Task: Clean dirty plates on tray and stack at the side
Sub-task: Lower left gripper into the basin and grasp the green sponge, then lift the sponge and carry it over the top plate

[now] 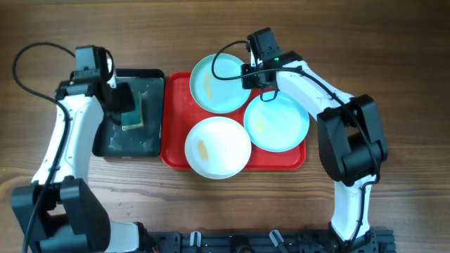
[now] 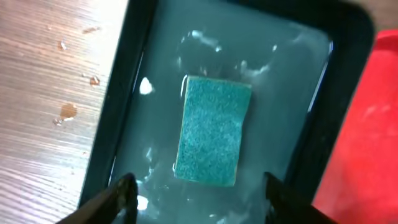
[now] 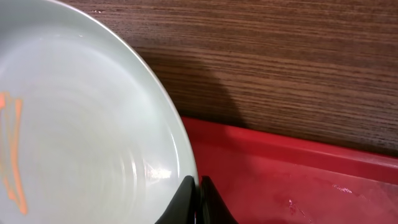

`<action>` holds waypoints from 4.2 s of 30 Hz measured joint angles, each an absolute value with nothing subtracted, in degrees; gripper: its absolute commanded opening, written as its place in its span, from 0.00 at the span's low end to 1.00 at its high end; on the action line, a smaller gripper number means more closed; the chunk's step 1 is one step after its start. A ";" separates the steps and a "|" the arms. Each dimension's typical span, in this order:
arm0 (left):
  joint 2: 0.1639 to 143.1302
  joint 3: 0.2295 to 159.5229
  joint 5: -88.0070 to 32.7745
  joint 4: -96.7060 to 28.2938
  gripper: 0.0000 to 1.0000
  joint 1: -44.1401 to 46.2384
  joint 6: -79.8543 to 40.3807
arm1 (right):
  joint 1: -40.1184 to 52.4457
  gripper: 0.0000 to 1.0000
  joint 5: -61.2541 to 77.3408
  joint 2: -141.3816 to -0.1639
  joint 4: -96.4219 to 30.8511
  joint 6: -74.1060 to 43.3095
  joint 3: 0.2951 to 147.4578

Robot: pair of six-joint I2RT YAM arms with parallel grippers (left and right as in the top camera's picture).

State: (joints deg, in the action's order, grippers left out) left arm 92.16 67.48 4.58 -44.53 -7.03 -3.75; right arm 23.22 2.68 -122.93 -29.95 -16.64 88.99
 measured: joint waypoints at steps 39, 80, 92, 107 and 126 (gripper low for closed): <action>104.05 60.80 0.73 -28.05 0.51 -7.03 6.94 | 23.22 0.05 2.68 -122.93 -29.95 -16.64 88.99; 75.64 59.79 0.05 -28.23 0.04 -7.03 7.94 | 23.22 0.04 2.68 -122.93 -29.91 -16.64 88.99; 78.56 59.79 0.10 -28.21 0.04 -7.03 7.92 | 23.22 0.05 2.68 -122.93 -29.91 -16.64 88.99; 95.61 69.84 -1.06 -32.12 0.04 -7.03 6.94 | 23.22 0.04 2.68 -122.93 -29.69 -16.64 88.99; 101.54 82.26 -9.52 -31.73 0.04 13.19 -0.36 | 23.22 0.04 7.03 -122.93 -29.08 -16.67 88.99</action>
